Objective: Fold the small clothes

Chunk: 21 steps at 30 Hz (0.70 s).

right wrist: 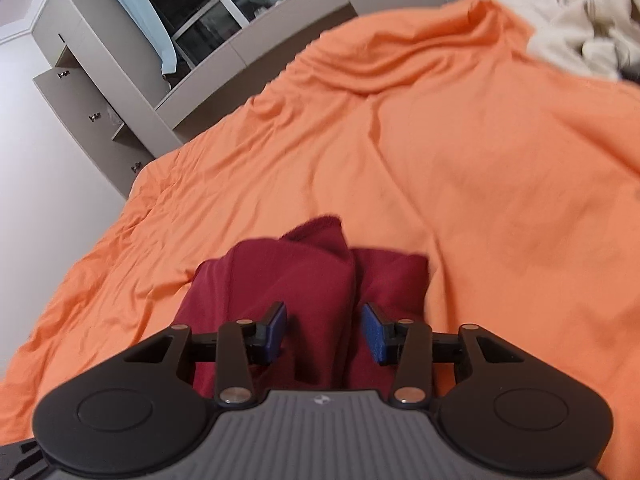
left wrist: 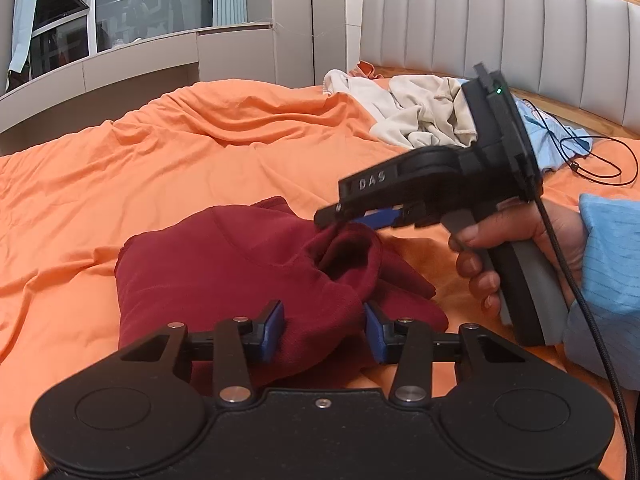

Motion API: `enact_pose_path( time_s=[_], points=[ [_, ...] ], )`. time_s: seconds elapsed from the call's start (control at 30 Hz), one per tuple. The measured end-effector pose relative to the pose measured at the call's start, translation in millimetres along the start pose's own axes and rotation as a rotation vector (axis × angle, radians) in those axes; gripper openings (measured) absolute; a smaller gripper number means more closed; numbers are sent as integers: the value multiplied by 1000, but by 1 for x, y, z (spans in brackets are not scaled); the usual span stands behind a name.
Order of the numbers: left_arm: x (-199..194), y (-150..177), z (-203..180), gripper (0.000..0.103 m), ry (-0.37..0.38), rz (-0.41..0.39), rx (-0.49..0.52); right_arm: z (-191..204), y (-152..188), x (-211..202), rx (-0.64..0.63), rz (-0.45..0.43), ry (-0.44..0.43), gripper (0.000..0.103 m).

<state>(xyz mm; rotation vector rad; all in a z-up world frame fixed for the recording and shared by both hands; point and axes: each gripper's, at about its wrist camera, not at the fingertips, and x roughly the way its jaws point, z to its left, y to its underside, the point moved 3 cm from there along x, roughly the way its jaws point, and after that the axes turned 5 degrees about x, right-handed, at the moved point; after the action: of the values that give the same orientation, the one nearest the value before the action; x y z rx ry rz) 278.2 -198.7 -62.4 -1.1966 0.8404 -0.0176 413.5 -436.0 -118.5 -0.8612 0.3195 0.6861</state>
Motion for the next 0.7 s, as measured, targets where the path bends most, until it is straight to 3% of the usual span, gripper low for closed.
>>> enact_pose_path(
  time_s=[0.13,0.2,0.27,0.37,0.57,0.7],
  points=[
    [2,1,-1,39,1,4,0,3,4,2,-15,13,3,20],
    [3,1,-1,30,-3,1,2,5,5,2,-21,14,-2,10],
    [4,0,0,20,-10,-5,-5,9,5,-1,-38,-2,2,8],
    [3,-1,1,15,-18,-17,-20,14,1,-9,-53,-41,-6,8],
    [-5,-15,-7,14,-19,-68,-13,18,-13,-39,-52,-149,-3,7],
    [-2,-21,-21,14,13,-70,11,5,-15,-52,-16,-152,54,8]
  ],
)
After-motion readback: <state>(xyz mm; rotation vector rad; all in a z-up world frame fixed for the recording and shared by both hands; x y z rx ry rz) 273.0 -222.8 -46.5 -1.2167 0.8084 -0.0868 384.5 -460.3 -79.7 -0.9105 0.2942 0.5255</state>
